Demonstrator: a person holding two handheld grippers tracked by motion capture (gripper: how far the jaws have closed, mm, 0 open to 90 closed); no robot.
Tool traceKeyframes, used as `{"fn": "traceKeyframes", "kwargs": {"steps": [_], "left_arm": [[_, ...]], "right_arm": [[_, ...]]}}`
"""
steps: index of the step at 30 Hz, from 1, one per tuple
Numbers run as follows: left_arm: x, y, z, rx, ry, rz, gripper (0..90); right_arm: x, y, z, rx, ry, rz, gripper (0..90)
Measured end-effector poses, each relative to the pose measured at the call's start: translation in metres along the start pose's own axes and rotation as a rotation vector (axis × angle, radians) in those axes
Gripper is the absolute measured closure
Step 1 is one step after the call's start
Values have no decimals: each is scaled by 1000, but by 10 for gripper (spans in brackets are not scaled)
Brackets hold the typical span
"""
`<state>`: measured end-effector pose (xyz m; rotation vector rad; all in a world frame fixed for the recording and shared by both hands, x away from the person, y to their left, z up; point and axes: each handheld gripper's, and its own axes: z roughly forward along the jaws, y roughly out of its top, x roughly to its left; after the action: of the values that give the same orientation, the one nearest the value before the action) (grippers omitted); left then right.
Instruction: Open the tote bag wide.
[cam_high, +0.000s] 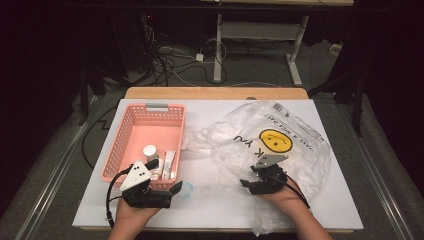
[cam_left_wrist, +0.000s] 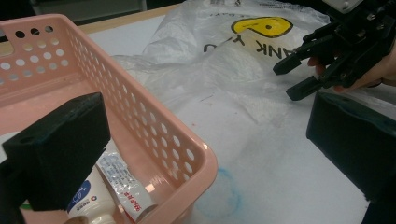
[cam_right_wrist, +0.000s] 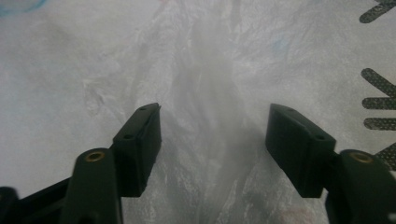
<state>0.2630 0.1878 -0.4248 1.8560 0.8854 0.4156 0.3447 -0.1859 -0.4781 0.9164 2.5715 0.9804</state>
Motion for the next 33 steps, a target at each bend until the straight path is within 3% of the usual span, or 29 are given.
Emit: {"fn": "traceKeyframes", "kwargs": {"steps": [6, 15, 17, 20, 23, 28, 33], "left_arm": [[0, 0, 0, 3, -4, 4, 0], [0, 0, 2, 11, -6, 0, 0], [0, -1, 2, 15, -8, -2, 0], [0, -1, 3, 18, -8, -5, 0], [0, -1, 3, 19, -9, -4, 0], [1, -2, 4, 20, -12, -8, 0], [1, -2, 5, 20, -21, 0, 0]], "right_arm": [[-4, -2, -2, -28, -18, 22, 543], [-7, -5, -2, -37, -23, 10, 741], [-8, -5, -2, -41, -26, 6, 841], [-8, -6, -3, -46, -36, 4, 900], [-10, -6, -7, -77, -38, 11, 900], [-11, -4, -22, -175, -53, 28, 900], [-9, -1, -33, -236, -76, 15, 900]]}}
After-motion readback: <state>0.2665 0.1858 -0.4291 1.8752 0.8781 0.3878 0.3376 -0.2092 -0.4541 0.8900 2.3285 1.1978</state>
